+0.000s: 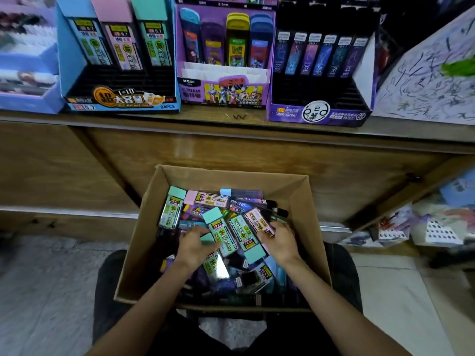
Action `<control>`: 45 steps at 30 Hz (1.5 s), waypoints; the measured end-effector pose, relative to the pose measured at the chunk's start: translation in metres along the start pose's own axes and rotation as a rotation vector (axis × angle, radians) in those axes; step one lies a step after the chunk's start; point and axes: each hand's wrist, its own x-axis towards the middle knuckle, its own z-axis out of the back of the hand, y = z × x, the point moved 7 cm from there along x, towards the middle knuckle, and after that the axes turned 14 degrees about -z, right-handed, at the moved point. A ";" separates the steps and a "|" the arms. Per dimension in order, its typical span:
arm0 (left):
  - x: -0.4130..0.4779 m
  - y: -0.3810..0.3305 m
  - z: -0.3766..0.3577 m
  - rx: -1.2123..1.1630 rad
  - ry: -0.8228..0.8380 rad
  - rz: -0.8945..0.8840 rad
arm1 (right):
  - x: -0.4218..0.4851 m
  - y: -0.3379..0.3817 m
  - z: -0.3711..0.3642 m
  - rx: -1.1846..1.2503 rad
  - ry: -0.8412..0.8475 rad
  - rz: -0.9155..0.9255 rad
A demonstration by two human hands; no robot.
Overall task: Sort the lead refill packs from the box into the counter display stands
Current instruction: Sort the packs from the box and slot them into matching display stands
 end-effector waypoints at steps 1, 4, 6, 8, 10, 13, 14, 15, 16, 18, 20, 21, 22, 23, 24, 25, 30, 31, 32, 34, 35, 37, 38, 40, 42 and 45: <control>-0.002 -0.003 0.001 -0.049 0.002 -0.008 | 0.000 0.001 0.002 0.002 -0.008 0.001; -0.006 -0.011 0.004 -0.132 0.027 -0.066 | -0.001 0.000 0.008 -0.024 -0.090 0.030; -0.009 -0.015 0.005 -0.128 0.072 -0.129 | -0.006 0.001 0.010 0.015 -0.107 0.056; -0.012 -0.019 0.005 -0.104 0.106 -0.186 | -0.009 0.001 0.011 0.140 -0.067 0.056; -0.013 -0.022 0.006 -0.104 0.105 -0.224 | -0.013 0.003 0.015 0.315 -0.029 0.047; -0.013 -0.026 0.004 -0.100 0.110 -0.245 | -0.017 0.006 0.014 0.515 0.056 0.025; -0.013 -0.025 0.004 -0.106 0.110 -0.240 | -0.019 0.006 0.010 0.518 0.091 0.004; -0.013 -0.024 0.003 -0.125 0.104 -0.230 | -0.020 0.006 0.004 0.497 0.123 -0.022; -0.012 -0.023 0.004 -0.153 0.095 -0.220 | -0.020 0.004 -0.002 0.450 0.142 -0.047; -0.012 -0.021 0.005 -0.195 0.077 -0.203 | -0.023 0.001 -0.012 0.312 0.150 -0.080; -0.011 -0.020 0.008 -0.226 0.043 -0.189 | -0.026 0.002 -0.019 0.151 0.125 -0.065; -0.011 -0.020 0.010 -0.255 0.016 -0.185 | -0.028 0.005 -0.021 0.056 0.103 -0.035; -0.010 -0.021 0.013 -0.288 -0.014 -0.187 | -0.031 0.010 -0.022 -0.042 0.078 0.002; -0.009 -0.022 0.016 -0.319 -0.047 -0.194 | -0.034 0.015 -0.024 -0.117 0.057 0.035; -0.008 -0.023 0.019 -0.351 -0.082 -0.198 | -0.035 0.019 -0.026 -0.149 0.048 0.057; -0.007 -0.022 0.022 -0.387 -0.119 -0.193 | -0.035 0.021 -0.027 -0.137 0.061 0.058; -0.006 -0.012 0.032 -0.602 -0.270 -0.083 | -0.027 0.021 -0.031 0.014 0.226 -0.073; -0.006 -0.009 0.034 -0.640 -0.299 -0.055 | -0.024 0.020 -0.032 0.047 0.254 -0.114; -0.006 -0.006 0.034 -0.678 -0.325 -0.023 | -0.023 0.020 -0.034 0.076 0.275 -0.149; -0.006 -0.003 0.035 -0.749 -0.356 0.025 | -0.021 0.023 -0.038 0.055 0.273 -0.173; -0.007 -0.003 0.035 -0.780 -0.362 0.034 | -0.022 0.026 -0.040 0.021 0.254 -0.165; -0.008 -0.005 0.035 -0.824 -0.368 0.042 | -0.022 0.032 -0.047 -0.063 0.205 -0.142; -0.009 -0.005 0.036 -0.838 -0.370 0.046 | -0.022 0.033 -0.051 -0.090 0.190 -0.137; -0.010 -0.005 0.038 -0.862 -0.384 0.052 | -0.022 0.037 -0.057 -0.082 0.183 -0.132; -0.010 -0.003 0.040 -0.873 -0.398 0.059 | -0.022 0.042 -0.060 -0.064 0.173 -0.104; -0.010 -0.002 0.040 -0.846 -0.405 0.063 | -0.024 0.050 -0.065 -0.093 0.190 -0.061</control>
